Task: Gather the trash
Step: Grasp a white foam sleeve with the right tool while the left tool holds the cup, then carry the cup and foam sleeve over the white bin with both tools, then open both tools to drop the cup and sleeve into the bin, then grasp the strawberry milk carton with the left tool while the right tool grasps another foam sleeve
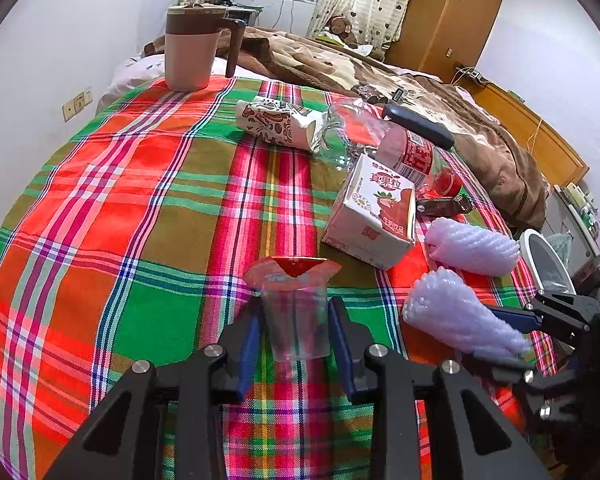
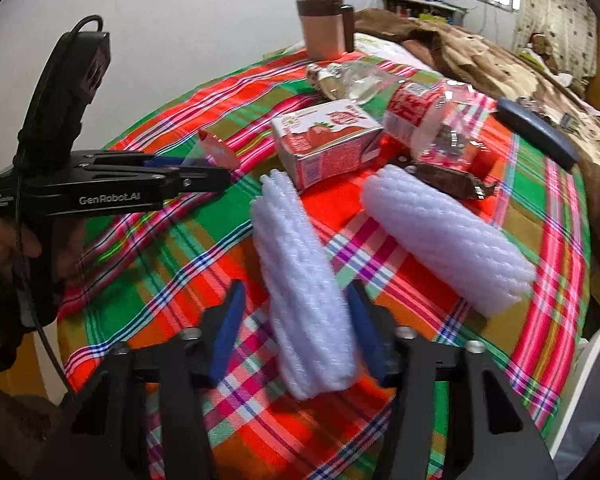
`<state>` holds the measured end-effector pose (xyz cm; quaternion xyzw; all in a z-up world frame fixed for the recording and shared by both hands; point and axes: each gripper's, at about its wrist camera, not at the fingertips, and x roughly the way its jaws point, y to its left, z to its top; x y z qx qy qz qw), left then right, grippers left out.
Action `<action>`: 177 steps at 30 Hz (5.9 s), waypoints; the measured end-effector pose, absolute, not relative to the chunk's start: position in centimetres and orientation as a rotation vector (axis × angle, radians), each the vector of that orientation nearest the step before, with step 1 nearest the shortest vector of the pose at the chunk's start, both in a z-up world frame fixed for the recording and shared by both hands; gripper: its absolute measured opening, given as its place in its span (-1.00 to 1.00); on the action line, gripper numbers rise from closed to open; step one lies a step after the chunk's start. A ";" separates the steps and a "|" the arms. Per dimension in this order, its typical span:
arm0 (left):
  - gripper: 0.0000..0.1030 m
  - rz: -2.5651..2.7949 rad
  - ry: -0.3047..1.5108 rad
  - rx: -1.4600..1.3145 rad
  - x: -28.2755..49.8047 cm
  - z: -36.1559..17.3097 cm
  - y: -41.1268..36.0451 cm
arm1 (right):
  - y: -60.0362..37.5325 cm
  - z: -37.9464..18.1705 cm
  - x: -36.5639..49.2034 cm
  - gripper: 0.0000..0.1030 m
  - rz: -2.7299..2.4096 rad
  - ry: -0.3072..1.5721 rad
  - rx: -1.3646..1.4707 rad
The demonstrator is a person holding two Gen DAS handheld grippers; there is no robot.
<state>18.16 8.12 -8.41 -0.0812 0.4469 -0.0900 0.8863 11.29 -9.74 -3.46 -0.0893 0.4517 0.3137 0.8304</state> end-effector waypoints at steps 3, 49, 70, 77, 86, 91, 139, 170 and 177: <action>-0.40 -0.189 0.930 -0.163 18.1 -8.4 8.1 | -10.1 -3.5 11.4 -0.38 0.646 0.949 -0.167; -0.41 -0.467 0.762 0.082 13.3 -0.3 -10.9 | -25.6 1.0 5.9 -0.51 0.182 0.727 0.121; -0.41 -0.724 0.871 0.135 16.3 -3.5 -27.1 | -35.1 -1.6 6.9 -0.50 -0.166 0.826 0.158; -0.39 -0.707 0.900 0.155 17.2 -4.6 -28.8 | -36.7 -3.0 7.4 -0.46 -0.223 0.892 0.140; 0.16 -0.686 0.880 0.131 17.2 -4.2 -27.6 | -37.0 -2.8 6.5 0.16 -0.231 0.876 0.178; 0.16 -0.677 0.861 0.106 16.9 -3.5 -25.7 | -36.5 -2.0 6.1 0.16 -0.220 0.849 0.179; 0.29 -0.307 0.838 -0.068 21.4 -3.6 3.0 | -14.0 -1.0 14.6 0.16 0.417 0.793 -0.226; 0.29 -0.355 0.941 -0.075 26.3 -7.0 2.7 | -14.1 -2.4 14.7 0.16 0.375 0.952 -0.157; 0.17 -0.364 0.918 -0.080 25.9 -7.0 2.6 | -15.3 -2.8 15.4 -0.11 0.347 0.953 -0.066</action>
